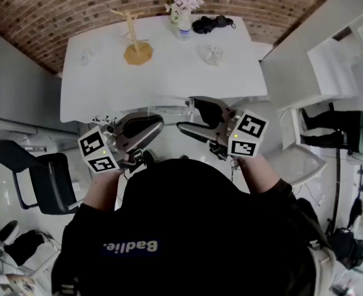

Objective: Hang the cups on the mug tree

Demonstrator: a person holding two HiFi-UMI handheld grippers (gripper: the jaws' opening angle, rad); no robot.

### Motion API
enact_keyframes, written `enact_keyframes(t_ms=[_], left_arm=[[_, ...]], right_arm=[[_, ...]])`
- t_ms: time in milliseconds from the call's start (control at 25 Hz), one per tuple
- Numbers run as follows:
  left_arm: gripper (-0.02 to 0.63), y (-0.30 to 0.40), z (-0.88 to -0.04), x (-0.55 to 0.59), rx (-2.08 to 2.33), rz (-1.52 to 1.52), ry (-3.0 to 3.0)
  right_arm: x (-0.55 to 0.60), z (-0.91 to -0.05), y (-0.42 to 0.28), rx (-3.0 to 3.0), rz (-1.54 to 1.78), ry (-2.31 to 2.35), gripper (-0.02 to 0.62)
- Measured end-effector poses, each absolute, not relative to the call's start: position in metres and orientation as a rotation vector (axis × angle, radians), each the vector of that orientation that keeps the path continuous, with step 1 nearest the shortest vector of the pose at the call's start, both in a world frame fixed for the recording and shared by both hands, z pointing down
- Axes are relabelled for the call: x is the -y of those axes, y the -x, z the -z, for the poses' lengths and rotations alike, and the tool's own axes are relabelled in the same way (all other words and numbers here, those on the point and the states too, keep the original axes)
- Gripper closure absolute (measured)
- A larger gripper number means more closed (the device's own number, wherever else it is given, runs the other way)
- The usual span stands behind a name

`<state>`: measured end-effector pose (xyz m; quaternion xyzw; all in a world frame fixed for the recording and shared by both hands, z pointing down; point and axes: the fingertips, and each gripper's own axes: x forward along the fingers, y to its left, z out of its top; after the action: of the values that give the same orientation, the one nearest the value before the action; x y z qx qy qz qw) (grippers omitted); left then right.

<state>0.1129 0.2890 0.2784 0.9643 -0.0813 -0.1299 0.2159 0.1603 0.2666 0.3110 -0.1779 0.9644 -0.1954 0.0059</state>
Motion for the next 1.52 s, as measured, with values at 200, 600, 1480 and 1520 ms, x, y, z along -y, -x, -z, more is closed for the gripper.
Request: enact_keyframes(t_ms=[200,600,1480,1520], left_arm=[[0.572,-0.114,-0.28,-0.289,0.227,0.363,-2.679],[0.572,-0.128,-0.28,-0.285,0.273,0.363,-2.679],[0.561,-0.122,-0.298,-0.181,0.239,0.461,-2.608],[0.56,-0.118,-0.3,-0.17,0.233,0.46,-2.607]], right_arm=[[-0.267,-0.313,-0.161,-3.019,0.602,0.547,0.279],[-0.261,-0.313,-0.174,-3.02,0.589,0.505,0.279],[-0.163,-0.324,-0.175,-3.029,0.595,0.692,0.279],[-0.153,-0.325,-0.171,-3.034,0.595,0.712,0.278]])
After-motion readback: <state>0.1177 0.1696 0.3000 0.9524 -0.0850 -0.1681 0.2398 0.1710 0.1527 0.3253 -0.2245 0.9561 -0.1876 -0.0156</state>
